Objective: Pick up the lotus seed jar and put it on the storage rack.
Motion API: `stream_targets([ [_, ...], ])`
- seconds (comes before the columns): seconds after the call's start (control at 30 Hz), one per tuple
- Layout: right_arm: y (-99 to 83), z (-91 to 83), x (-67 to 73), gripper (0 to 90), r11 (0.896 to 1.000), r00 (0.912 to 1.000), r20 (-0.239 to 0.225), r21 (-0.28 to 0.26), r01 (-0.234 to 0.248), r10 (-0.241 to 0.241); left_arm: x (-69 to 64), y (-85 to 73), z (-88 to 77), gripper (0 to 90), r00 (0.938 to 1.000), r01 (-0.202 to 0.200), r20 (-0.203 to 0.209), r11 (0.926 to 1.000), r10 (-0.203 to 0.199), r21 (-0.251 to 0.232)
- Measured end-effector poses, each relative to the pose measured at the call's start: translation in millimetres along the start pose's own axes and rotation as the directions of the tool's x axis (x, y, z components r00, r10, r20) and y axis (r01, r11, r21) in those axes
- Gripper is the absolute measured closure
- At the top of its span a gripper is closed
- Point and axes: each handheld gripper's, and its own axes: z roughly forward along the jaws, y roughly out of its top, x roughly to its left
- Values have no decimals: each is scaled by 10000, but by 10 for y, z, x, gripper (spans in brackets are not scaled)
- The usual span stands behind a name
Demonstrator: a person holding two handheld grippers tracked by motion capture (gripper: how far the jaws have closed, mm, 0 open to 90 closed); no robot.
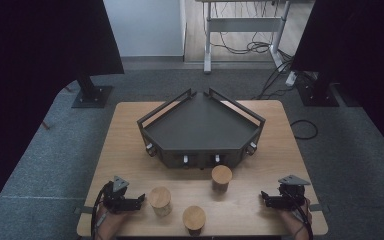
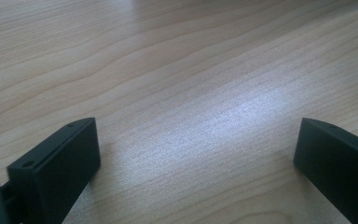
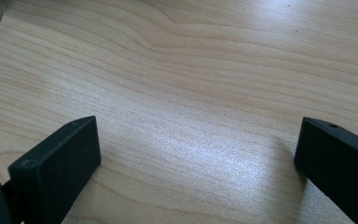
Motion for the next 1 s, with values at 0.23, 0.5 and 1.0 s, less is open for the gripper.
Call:
stream_targets([
  [0.23, -7, -4, 0, 13, 10000, 10000, -30, -39, 28, -28, -10, -15, -6, 58, 10000, -11, -88, 9999, 9, -146],
  [0.5, -18, -10, -6, 30, 9999, 9999, -96, -92, 91, -91, -20, -46, -27, 59, 9999, -91, -95, 9992, 87, -400],
  [1.0, -24, -14, -7, 37, 9999, 9999, -110, -116, 105, -106, 32, -158, -174, 63, 9998, 135, 162, 9905, -114, -1371],
])
